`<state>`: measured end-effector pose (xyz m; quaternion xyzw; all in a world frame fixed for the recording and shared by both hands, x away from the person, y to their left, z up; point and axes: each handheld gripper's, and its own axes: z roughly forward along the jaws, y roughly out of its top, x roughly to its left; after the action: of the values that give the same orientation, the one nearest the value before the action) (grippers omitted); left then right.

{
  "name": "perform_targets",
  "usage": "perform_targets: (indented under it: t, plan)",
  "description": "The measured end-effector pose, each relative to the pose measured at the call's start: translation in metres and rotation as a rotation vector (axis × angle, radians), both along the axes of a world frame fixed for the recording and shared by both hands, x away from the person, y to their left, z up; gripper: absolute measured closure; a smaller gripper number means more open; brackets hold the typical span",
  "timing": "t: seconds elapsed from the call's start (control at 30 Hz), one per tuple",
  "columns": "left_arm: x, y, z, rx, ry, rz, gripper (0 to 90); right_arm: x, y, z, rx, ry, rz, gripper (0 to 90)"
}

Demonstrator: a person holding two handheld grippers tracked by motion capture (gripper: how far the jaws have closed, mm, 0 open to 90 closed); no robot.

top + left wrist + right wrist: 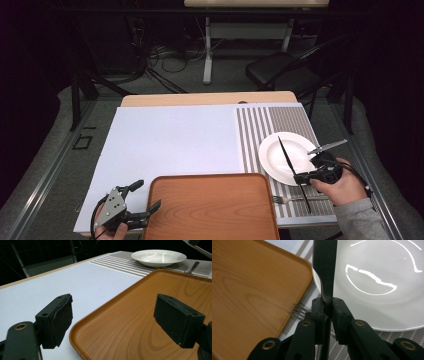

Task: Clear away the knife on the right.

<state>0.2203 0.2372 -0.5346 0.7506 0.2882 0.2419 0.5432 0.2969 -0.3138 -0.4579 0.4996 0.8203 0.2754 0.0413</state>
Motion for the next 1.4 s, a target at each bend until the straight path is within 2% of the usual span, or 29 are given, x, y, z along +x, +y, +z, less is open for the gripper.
perform_targets:
  t: [0.03, 0.07, 0.17, 0.47, 0.5, 0.67, 0.73, 0.93, 1.07, 1.13, 1.23, 1.4]
  plan:
    - [0.0, 0.0, 0.0, 0.0, 0.0, 0.0, 16.0, 0.0, 0.0, 0.0, 0.0, 0.0, 0.0, 80.3]
    - [0.0, 0.0, 0.0, 0.001, 0.001, -0.001, 15.9, -0.006, 0.002, -0.002, 0.026, -0.005, 0.008, 80.3]
    - [0.0, 0.0, 0.0, 0.0, -0.001, -0.001, 15.9, -0.015, 0.012, -0.005, 0.027, -0.014, 0.02, 80.3]
    - [0.0, -0.001, 0.0, 0.006, -0.005, -0.007, 15.9, -0.028, 0.056, -0.012, 0.032, 0.011, 0.16, 80.2]
    - [0.0, -0.001, 0.0, 0.005, -0.006, -0.006, 16.0, -0.029, 0.061, -0.012, 0.034, 0.022, 0.171, 80.2]
    - [0.0, -0.001, 0.001, 0.002, -0.007, -0.006, 16.0, -0.031, 0.081, -0.017, 0.045, 0.017, 0.217, 80.3]
    - [0.0, -0.001, 0.001, 0.002, -0.008, -0.007, 15.9, -0.031, 0.086, -0.018, 0.031, 0.025, 0.237, 80.3]
    - [0.0, -0.001, 0.001, 0.001, -0.007, -0.006, 15.9, -0.035, 0.097, -0.024, 0.042, 0.039, 0.263, 80.3]
    - [0.0, 0.0, 0.0, 0.002, -0.005, -0.002, 15.9, -0.036, 0.101, -0.027, 0.018, 0.062, 0.279, 80.2]
    - [0.0, 0.0, 0.001, 0.002, -0.005, -0.001, 15.9, -0.037, 0.104, -0.032, 0.012, 0.096, 0.286, 80.3]
    - [0.0, 0.001, 0.0, 0.001, -0.005, 0.0, 15.9, -0.037, 0.107, -0.036, 0.009, 0.106, 0.296, 80.2]
    - [0.0, 0.001, 0.0, -0.001, -0.005, 0.0, 16.0, -0.038, 0.111, -0.042, 0.011, 0.152, 0.296, 80.3]
